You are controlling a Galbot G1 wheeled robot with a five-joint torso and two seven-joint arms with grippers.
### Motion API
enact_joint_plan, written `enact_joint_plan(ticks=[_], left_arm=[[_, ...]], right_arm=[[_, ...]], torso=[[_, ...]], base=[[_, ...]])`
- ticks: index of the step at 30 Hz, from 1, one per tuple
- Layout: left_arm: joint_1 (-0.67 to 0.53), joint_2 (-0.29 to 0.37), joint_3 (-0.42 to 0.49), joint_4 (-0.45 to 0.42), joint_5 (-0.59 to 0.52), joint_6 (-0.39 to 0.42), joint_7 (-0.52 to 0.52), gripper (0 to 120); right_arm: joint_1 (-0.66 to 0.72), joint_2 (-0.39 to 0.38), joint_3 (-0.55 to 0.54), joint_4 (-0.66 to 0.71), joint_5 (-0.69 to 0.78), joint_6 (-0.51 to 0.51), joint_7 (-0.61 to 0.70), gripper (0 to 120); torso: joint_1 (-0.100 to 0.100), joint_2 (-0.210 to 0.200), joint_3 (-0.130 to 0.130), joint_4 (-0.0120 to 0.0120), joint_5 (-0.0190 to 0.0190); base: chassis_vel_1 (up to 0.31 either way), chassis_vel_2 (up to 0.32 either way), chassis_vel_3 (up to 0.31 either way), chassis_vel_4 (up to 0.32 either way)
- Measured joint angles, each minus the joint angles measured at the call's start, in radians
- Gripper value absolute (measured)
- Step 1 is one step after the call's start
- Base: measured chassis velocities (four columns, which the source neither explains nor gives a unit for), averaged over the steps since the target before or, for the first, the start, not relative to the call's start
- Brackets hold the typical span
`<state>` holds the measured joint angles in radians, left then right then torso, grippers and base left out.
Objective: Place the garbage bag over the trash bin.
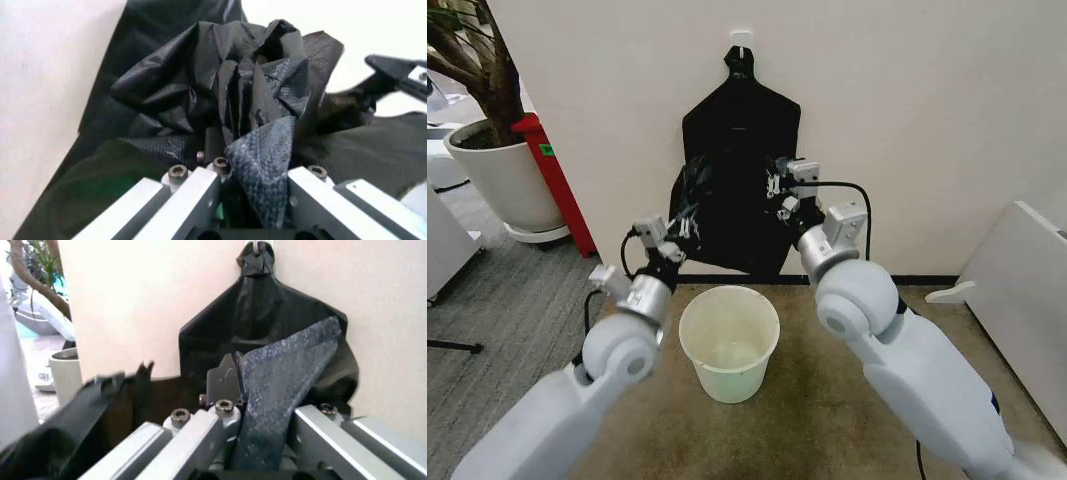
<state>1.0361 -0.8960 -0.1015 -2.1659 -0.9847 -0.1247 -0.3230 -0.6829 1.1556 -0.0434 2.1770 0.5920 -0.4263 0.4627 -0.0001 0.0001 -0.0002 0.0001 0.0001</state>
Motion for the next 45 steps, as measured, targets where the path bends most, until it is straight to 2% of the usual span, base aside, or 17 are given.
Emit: enact_joint_plan(ticks=[3,9,15,26,37,45], left_arm=[[0.053,-0.005,-0.005,-0.04,-0.005,0.0,0.0,0],[0.099,-0.035,-0.007,-0.055,0.007,-0.005,0.01,0],[0.15,-0.077,-0.002,-0.023,0.049,-0.021,0.033,0],[0.195,-0.111,0.001,0.025,0.091,-0.045,0.07,0],[0.192,-0.16,0.022,0.058,0.099,-0.054,0.08,0],[0.223,-0.228,0.037,0.122,0.144,-0.08,0.115,0]], right_arm=[[-0.028,-0.006,0.01,0.027,-0.002,-0.004,-0.005,0],[-0.07,-0.002,0.019,0.045,-0.023,-0.005,-0.014,0],[-0.158,0.019,0.025,0.039,-0.074,0.009,-0.035,0],[-0.274,0.083,-0.004,-0.002,-0.183,0.047,-0.069,0],[-0.282,0.073,0.015,0.017,-0.183,0.051,-0.076,0],[-0.344,0.074,0.039,0.006,-0.196,0.075,-0.087,0]], torso=[[0.0,0.0,0.0,-0.0002,0.0],[0.0,0.0,0.0,-0.0001,0.0],[0.0,0.0,0.0,-0.0001,-0.0001],[0.0,0.0,0.0,-0.0001,0.0],[0.0,0.0,0.0,-0.0001,0.0],[0.0,0.0,0.0,-0.0002,0.0001]], base=[[0.0,0.0,0.0,0.0],[0.0,0.0,0.0,0.0],[0.0,0.0,0.0,0.0],[0.0,0.0,0.0,0.0],[0.0,0.0,0.0,0.0],[0.0,0.0,0.0,0.0]])
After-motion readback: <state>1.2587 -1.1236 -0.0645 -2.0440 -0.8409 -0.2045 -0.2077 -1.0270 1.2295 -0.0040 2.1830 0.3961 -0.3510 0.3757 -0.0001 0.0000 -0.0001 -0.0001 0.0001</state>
